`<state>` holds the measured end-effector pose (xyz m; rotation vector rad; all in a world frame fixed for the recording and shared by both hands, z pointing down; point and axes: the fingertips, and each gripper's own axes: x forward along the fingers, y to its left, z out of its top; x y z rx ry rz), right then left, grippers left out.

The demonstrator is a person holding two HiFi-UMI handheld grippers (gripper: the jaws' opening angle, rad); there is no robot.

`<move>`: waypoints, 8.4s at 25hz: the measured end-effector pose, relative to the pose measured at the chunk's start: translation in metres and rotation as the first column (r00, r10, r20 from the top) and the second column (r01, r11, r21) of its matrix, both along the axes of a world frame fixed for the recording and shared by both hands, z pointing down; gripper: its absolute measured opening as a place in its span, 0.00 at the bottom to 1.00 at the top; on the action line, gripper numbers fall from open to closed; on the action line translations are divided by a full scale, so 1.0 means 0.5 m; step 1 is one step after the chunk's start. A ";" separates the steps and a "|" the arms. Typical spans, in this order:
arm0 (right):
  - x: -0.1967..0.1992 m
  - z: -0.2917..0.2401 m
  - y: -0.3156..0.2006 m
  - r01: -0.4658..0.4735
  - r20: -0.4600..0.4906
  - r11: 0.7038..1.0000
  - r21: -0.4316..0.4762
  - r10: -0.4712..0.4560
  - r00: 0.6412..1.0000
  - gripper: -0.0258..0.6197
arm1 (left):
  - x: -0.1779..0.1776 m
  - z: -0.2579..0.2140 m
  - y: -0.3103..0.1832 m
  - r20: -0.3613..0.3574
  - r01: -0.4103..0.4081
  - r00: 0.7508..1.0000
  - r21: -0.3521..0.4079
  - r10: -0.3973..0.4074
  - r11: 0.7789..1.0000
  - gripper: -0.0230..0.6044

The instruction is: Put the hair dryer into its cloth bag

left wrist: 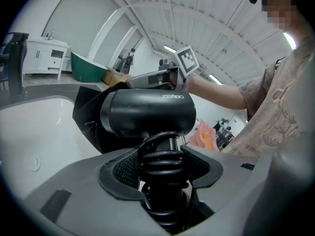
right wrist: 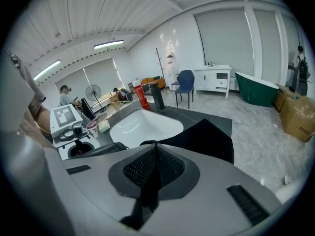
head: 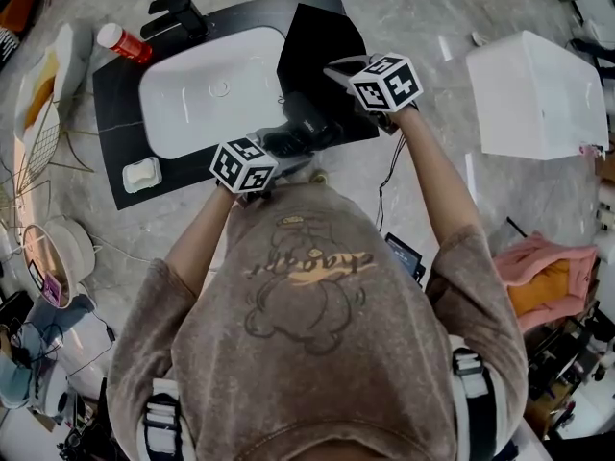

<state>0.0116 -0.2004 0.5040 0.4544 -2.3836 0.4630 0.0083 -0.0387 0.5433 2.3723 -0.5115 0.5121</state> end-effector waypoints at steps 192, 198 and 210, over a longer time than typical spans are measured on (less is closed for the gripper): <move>-0.004 0.045 0.125 0.122 0.057 0.985 -0.120 -0.116 0.992 0.06 | -0.007 0.144 -0.291 -0.037 0.724 0.667 -0.202 -0.744 0.659 0.38; -0.002 0.048 0.126 0.112 0.057 0.987 -0.117 -0.106 0.993 0.06 | -0.016 0.140 -0.290 -0.082 0.723 0.638 -0.278 -0.765 0.633 0.38; 0.000 0.047 0.127 0.100 0.054 0.989 -0.106 -0.095 0.994 0.06 | -0.027 0.123 -0.228 -0.049 0.667 0.713 -0.258 -0.700 0.698 0.38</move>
